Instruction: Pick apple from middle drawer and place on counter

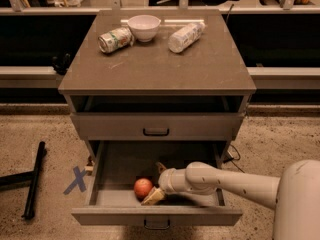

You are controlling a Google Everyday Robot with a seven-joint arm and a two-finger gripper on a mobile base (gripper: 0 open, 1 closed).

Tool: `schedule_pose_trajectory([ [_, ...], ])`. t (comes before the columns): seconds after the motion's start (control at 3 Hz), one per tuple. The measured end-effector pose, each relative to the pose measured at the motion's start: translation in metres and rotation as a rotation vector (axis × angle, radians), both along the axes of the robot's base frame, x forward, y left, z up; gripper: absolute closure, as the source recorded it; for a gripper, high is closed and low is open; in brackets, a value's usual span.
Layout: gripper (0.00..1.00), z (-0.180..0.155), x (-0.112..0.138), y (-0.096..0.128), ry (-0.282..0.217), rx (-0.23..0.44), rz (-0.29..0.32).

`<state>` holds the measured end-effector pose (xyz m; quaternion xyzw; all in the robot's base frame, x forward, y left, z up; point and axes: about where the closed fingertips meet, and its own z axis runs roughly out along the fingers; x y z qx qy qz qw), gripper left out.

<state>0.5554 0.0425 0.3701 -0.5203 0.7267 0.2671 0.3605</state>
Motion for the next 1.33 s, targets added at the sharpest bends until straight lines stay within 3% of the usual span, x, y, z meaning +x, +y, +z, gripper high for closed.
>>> schedule_pose_trajectory([
  [0.33, 0.00, 0.002, 0.001, 0.002, -0.055, 0.015, 0.015],
  [0.67, 0.00, 0.023, -0.004, 0.011, -0.077, 0.023, 0.023],
  [1.0, 0.00, 0.044, -0.009, 0.016, -0.087, 0.026, 0.032],
  [1.33, 0.00, 0.051, -0.014, 0.023, -0.063, 0.034, 0.044],
])
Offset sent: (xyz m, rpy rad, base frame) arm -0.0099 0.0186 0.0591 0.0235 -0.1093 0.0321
